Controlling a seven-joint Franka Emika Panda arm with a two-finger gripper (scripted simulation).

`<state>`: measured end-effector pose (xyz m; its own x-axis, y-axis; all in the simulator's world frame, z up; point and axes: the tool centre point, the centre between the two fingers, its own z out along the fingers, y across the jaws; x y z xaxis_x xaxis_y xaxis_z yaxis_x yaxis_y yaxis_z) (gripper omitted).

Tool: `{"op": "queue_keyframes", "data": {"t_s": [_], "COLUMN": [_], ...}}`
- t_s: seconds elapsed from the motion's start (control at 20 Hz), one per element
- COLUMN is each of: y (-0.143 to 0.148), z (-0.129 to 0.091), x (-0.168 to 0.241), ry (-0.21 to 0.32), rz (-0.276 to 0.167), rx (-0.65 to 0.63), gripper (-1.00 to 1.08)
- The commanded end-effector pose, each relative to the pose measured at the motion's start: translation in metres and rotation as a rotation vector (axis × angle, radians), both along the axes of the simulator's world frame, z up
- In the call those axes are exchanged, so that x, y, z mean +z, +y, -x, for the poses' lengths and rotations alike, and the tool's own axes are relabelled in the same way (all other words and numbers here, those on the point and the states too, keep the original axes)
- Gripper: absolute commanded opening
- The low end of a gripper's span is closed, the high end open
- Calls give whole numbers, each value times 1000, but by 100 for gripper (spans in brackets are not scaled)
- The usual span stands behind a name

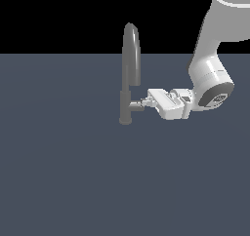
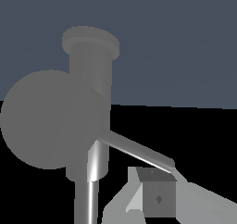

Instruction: Turn on the faucet by rotating a designated handle.

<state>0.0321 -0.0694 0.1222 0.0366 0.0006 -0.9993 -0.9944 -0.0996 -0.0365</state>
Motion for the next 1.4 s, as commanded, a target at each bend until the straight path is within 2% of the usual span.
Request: {"op": "queue_keyframes", "data": {"t_s": [0.0, 0.4, 0.45, 0.5, 1.2, 1.25, 1.3, 1.35], "y": [0, -1, -1, 0, 0, 0, -3, -2], "z": [0, 10, 10, 0, -6, -6, -16, -17], "x": [0, -53, -53, -29, -82, -82, -44, -47], "ry": [1, 32, 32, -3, 32, 32, -22, -19], "rz": [0, 0, 0, -3, 0, 0, -11, -10], "rx": [0, -4, -4, 2, -4, -4, 9, 8], "gripper": [-100, -100, -100, -100, -100, -100, -100, -100]}}
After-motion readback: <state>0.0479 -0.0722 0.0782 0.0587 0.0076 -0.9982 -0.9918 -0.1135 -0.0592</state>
